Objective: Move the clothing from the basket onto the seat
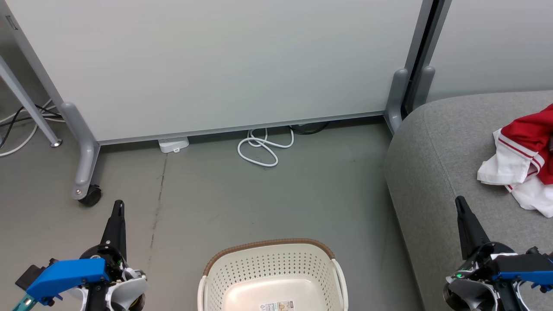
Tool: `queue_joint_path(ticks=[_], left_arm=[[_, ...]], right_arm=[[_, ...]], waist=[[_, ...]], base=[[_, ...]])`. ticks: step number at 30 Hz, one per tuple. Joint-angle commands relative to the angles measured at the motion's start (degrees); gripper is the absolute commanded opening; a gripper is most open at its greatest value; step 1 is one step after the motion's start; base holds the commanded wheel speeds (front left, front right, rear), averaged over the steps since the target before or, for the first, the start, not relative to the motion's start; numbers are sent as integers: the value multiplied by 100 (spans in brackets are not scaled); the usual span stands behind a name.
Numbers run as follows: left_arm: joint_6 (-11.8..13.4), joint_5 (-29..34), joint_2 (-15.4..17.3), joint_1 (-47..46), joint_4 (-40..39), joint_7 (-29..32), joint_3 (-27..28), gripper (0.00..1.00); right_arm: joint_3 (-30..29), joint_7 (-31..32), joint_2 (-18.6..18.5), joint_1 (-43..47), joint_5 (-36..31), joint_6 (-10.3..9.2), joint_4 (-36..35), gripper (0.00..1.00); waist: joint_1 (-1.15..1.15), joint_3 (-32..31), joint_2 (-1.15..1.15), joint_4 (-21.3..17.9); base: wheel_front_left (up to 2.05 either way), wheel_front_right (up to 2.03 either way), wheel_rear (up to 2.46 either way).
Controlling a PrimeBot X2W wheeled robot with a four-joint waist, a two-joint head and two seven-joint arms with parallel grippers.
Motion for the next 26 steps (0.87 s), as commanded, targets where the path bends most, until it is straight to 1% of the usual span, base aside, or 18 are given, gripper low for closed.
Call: queue_joint_path(ticks=[1, 26], left_arm=[[-10, -19, -5, -58, -23, 20, 13, 0], [-10, -20, -5, -58, -24, 19, 12, 0]], right_arm=[[-8, 15, -21, -60, 16, 4, -16, 0], [-8, 15, -21, -60, 17, 4, -16, 0]], waist=[[0, 0, 0, 0], [0, 0, 0, 0]], base=[[0, 0, 0], [0, 0, 0]])
